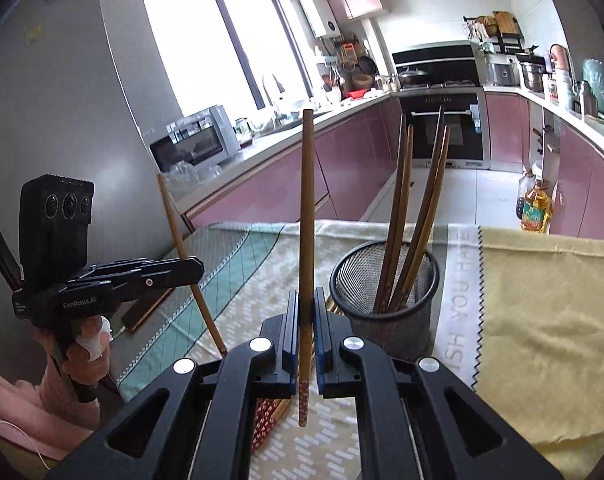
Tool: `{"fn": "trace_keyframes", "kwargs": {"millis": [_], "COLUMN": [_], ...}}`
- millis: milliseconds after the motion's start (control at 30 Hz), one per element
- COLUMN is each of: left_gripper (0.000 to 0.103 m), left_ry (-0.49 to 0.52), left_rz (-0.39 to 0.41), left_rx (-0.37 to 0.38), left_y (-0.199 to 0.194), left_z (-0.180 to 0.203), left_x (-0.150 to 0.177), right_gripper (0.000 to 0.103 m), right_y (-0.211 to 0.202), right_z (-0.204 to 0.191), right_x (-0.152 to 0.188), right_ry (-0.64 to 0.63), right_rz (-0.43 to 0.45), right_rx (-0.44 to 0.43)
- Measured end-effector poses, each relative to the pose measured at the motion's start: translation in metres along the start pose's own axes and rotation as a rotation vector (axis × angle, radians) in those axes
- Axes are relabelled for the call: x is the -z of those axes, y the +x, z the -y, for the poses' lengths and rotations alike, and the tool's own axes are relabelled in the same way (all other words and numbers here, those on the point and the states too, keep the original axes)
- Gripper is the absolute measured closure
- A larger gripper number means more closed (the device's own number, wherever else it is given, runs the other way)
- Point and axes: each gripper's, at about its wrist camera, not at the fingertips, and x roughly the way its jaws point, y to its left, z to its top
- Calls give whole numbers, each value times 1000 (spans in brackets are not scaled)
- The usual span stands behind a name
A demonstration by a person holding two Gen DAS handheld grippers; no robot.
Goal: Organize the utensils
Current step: 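Lift the chopstick upright over the mesh cup with the right gripper, then lower the left gripper's chopstick into the mesh cup and open while the right gripper does likewise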
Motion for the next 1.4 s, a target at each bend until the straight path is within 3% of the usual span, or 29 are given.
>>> {"fn": "trace_keyframes", "kwargs": {"millis": [800,1033,1400], "left_gripper": [96,96,96], "left_ry": [35,69,131], "left_rz": [175,116,-60], "left_rx": [25,-14,-35], "left_y": [6,29,77], "left_z": [33,40,36], "left_x": [-90,-91,-68], "right_gripper": [97,97,97], "right_y": [-24,-4,35], "right_z": [26,40,52], "right_x": [-70,-72,-51], "right_ry": [-34,-16,8], "right_rz": [158,120,-49], "right_rx": [70,95,105]}}
